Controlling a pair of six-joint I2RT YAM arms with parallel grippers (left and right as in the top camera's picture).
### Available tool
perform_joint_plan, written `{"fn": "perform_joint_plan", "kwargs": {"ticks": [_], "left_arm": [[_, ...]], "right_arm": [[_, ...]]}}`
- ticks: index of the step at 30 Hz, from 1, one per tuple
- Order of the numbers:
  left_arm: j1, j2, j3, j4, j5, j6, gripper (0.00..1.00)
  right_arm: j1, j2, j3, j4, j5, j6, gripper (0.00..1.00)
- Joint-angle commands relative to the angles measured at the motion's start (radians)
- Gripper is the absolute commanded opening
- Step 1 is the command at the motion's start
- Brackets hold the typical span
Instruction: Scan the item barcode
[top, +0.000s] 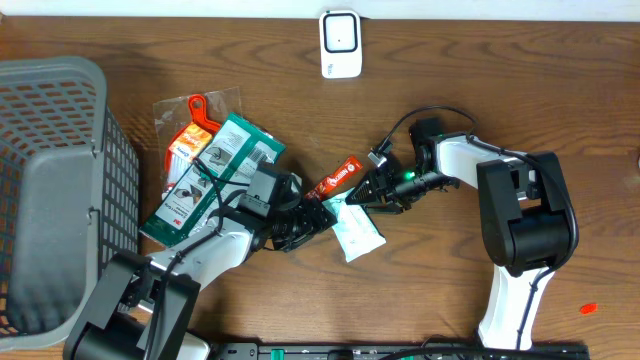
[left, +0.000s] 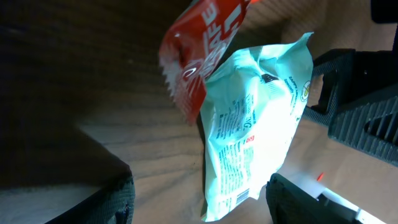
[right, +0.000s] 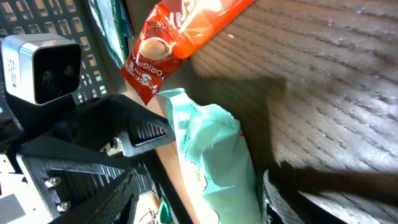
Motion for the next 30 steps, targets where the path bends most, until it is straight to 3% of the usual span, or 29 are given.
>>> {"fn": "perform_joint_plan", "kwargs": {"ticks": [1, 11, 16, 20, 30], "left_arm": [[-0.006, 0.055, -0.008, -0.011, -0.129, -0.022, 0.69], [-0.009, 0.203, -0.008, 0.144, -0.026, -0.082, 0.67], [-0.008, 0.230, -0.008, 0.145, -0.014, -0.093, 0.63], [-0.009, 0.230, -0.008, 0.138, 0.056, -0.073, 0.54], [-0.009, 0.230, -0.008, 0.083, 0.071, -0.055, 0.53]], "right_arm": [[0.019, 0.074, -0.046, -0.014, 0.282, -0.009, 0.60], [0.019, 0.074, -0.046, -0.023, 0.275, -0.009, 0.59], [0.018, 0.074, -0.046, -0.023, 0.276, 0.014, 0.59], [0.001, 0.074, -0.044, -0.018, 0.276, 0.022, 0.59], [-0.039, 0.074, -0.044, -0.029, 0.275, 0.021, 0.61]]}}
